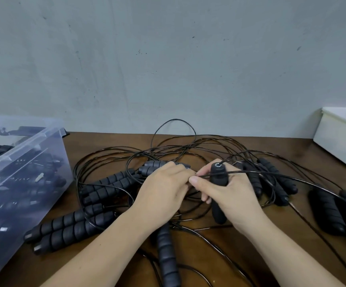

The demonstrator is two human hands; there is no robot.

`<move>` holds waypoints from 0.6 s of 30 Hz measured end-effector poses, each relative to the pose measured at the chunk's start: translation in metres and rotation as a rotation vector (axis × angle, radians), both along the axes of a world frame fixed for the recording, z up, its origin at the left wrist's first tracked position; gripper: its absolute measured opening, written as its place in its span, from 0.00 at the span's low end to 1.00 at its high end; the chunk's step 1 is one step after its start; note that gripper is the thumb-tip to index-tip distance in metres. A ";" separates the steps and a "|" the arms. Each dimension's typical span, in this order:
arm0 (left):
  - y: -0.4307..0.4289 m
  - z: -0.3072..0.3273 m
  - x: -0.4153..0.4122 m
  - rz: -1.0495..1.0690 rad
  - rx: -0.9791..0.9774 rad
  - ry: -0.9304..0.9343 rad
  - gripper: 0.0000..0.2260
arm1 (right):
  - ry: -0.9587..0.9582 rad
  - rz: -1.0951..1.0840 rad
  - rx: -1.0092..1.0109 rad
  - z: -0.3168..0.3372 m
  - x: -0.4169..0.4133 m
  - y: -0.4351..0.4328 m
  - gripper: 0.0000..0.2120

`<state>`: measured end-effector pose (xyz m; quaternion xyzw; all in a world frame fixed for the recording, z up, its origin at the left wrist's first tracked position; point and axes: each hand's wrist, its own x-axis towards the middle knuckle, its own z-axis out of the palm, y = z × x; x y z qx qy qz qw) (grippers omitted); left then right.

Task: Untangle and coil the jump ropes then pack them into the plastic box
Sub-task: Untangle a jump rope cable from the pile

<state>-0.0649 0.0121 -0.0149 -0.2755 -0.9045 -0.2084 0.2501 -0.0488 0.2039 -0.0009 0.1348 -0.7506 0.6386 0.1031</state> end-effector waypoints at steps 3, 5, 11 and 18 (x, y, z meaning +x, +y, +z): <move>0.000 0.000 0.001 0.006 -0.008 -0.016 0.11 | 0.002 -0.015 0.088 -0.007 -0.002 -0.002 0.05; 0.000 0.000 0.001 0.008 -0.012 -0.033 0.09 | 0.007 -0.037 0.078 -0.009 -0.003 -0.001 0.05; 0.002 0.001 0.001 -0.008 -0.010 -0.042 0.09 | 0.039 0.008 -0.008 -0.001 0.001 0.000 0.04; 0.001 -0.003 -0.004 0.019 -0.010 -0.079 0.10 | -0.029 0.086 -0.428 0.023 -0.002 0.021 0.06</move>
